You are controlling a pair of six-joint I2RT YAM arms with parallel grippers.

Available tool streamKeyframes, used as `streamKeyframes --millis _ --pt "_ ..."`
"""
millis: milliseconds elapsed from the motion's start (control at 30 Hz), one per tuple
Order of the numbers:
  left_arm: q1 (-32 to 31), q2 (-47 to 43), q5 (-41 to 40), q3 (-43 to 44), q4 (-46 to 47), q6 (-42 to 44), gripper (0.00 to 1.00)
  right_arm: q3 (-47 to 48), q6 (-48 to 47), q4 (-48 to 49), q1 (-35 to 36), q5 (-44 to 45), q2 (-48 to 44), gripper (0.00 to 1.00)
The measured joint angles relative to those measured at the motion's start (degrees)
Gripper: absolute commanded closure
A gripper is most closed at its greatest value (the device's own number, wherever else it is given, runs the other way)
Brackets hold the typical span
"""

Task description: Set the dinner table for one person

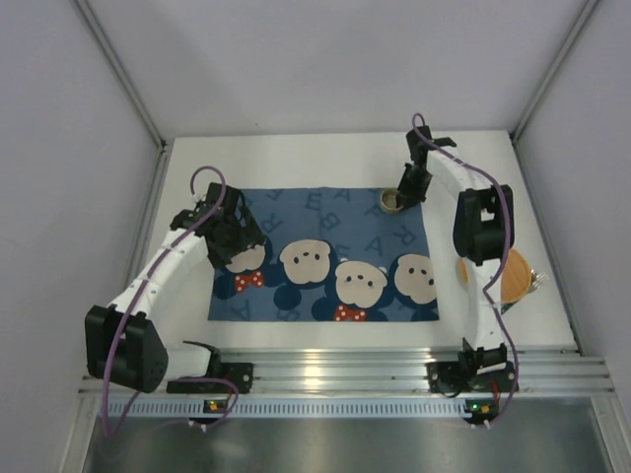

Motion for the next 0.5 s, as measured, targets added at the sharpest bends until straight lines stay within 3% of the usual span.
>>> streamKeyframes --millis 100,200,367,500 --pt "0.0 -0.5 0.0 0.0 0.0 0.2 0.06 0.0 0.5 -0.2 -0.2 0.3 1.9 0.52" --pt "0.0 -0.8 0.0 0.0 0.0 0.4 0.06 0.0 0.4 -0.5 -0.3 0.5 2.2 0.40" --pt "0.0 -0.8 0.5 0.0 0.1 1.2 0.06 -1.4 -0.4 -0.1 -0.6 0.5 0.8 0.36" --pt "-1.1 -0.3 0.6 0.4 0.3 2.4 0.06 -8.1 -1.4 -0.5 -2.5 0.9 -7.1 0.32"
